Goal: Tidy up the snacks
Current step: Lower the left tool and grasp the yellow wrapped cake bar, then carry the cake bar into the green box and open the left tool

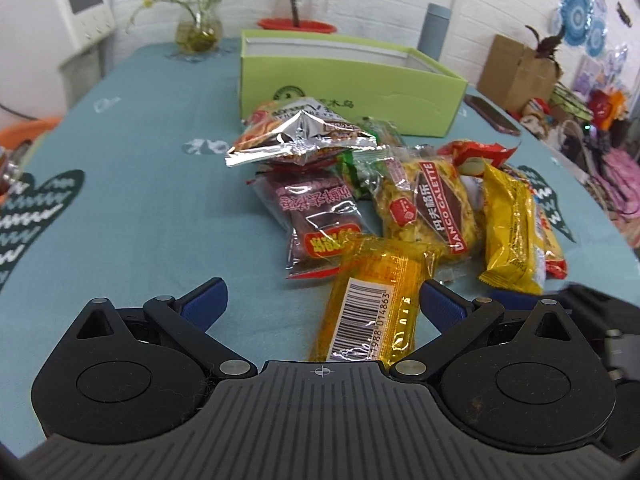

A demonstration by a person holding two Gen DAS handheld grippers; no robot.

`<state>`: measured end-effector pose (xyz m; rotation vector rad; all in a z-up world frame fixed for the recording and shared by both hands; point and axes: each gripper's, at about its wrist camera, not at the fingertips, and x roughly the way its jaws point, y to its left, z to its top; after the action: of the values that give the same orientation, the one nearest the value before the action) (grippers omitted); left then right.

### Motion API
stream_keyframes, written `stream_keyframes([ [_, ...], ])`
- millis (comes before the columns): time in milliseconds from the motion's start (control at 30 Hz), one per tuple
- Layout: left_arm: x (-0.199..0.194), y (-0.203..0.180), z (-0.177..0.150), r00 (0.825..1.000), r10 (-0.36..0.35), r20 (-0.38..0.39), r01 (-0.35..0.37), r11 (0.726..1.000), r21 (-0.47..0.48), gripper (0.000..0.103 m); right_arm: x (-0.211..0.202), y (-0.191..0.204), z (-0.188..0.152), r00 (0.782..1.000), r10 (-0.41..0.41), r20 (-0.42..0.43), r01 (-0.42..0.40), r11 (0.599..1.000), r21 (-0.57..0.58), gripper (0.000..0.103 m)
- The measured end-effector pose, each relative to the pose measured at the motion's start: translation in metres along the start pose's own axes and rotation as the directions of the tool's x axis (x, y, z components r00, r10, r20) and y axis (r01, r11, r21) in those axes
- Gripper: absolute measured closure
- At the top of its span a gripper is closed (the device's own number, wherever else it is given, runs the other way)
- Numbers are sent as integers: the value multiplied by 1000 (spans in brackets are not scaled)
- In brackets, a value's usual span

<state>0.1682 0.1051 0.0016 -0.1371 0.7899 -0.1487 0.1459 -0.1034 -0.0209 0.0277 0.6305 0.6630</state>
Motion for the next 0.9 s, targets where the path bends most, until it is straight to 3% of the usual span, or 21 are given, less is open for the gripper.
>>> stream_keyframes([
  [100,4,10,2,995,-98,-26,98,995,-20,17,23,14,7,998,54,-35,-55,997,-48,11],
  [200,11,19,0,979,-196,-61,192,980,-55,27,37,24,11,997,69,-43,-73,991,-114,12],
  [333,18,17,-1,978,-200,-65,198,980,-31,37,45,28,14,995,81,-59,-89,985,-149,15],
  [367,18,14,-1,976,-204,-72,204,979,-12,45,46,29,14,994,82,-66,-91,984,-154,19],
  [400,18,12,-1,971,-223,-85,224,975,0,65,46,29,13,993,93,-69,-102,984,-149,25],
  [500,9,6,-6,972,-213,-103,218,975,36,79,41,29,12,991,114,-76,-123,984,-132,34],
  [600,-8,4,-2,974,-206,-96,209,978,17,80,34,31,13,984,160,-79,-169,979,-117,35],
  [700,-27,1,21,974,-226,-35,227,974,21,79,20,37,29,985,173,-20,-174,972,-159,34],
  [900,-5,-10,116,970,-236,51,233,970,62,81,25,22,107,983,151,102,-113,945,-308,25],
])
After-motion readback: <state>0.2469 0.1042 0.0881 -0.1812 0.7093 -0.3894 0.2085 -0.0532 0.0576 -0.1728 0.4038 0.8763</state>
